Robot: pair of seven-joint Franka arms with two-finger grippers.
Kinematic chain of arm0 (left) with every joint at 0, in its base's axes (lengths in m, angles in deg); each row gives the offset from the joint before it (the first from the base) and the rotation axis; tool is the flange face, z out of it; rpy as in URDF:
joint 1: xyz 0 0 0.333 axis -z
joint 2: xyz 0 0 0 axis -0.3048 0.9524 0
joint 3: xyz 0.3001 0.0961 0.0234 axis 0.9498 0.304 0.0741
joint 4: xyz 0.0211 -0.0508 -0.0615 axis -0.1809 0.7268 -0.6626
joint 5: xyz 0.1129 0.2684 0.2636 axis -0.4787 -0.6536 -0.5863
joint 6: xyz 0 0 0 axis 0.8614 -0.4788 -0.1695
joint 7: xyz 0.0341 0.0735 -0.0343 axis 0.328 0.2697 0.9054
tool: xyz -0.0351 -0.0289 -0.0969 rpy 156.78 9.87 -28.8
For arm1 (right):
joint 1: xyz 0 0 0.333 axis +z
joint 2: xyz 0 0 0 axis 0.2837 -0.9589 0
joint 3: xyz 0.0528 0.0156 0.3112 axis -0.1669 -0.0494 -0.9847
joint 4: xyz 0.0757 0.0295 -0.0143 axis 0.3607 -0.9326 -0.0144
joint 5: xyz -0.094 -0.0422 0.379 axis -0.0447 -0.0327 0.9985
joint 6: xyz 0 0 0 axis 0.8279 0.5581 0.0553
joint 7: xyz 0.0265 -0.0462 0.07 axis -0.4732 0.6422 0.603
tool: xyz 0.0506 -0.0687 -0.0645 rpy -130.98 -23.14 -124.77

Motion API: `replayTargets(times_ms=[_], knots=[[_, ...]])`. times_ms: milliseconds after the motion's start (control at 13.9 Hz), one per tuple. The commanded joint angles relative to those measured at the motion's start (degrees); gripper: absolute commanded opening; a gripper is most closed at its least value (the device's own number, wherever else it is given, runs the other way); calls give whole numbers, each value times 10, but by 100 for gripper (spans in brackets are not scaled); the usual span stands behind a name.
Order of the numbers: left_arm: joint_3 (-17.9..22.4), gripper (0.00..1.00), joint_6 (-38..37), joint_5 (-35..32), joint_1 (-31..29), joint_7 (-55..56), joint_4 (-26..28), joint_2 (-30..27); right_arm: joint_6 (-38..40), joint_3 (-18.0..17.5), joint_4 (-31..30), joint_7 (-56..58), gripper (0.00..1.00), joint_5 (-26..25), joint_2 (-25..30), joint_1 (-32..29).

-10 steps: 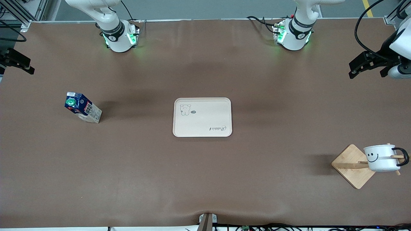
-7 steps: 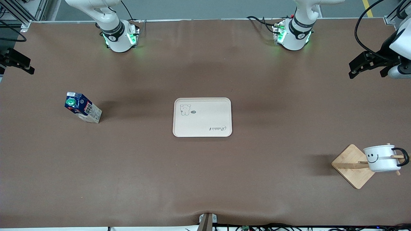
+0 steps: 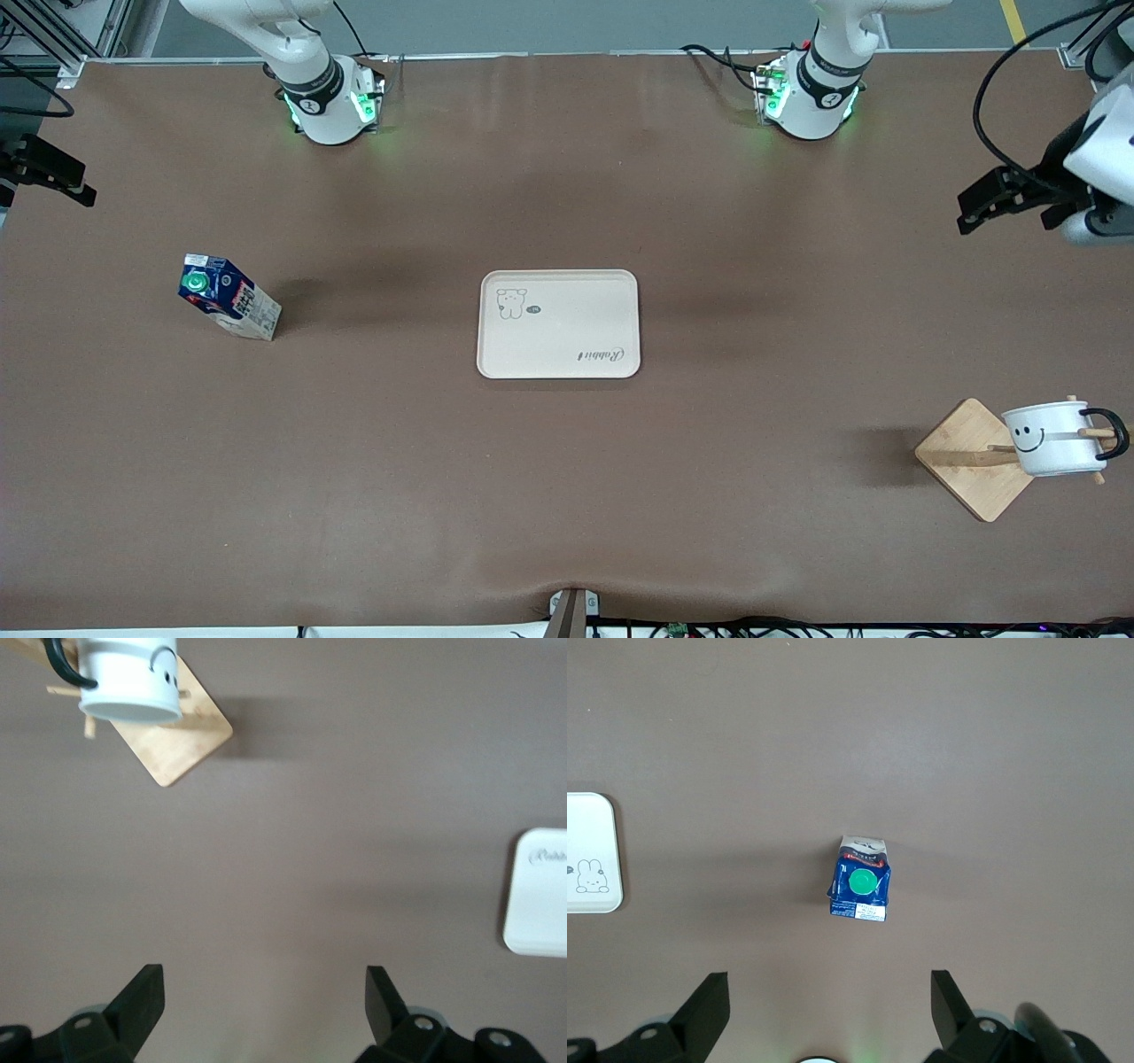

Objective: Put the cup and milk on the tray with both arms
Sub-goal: 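Reach the left gripper to the white mug on the wooden stand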

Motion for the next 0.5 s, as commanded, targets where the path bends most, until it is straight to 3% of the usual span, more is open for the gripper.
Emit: replayTargets(times_ms=[0,433], knots=[[0,100,40,-23,-16,4,-10,25,8,-2,17,-6,100,-1,-10,-5],[0,100,146,-23,-47,26,-4,72,6,-2,19,-4,100,-1,-13,-3]])
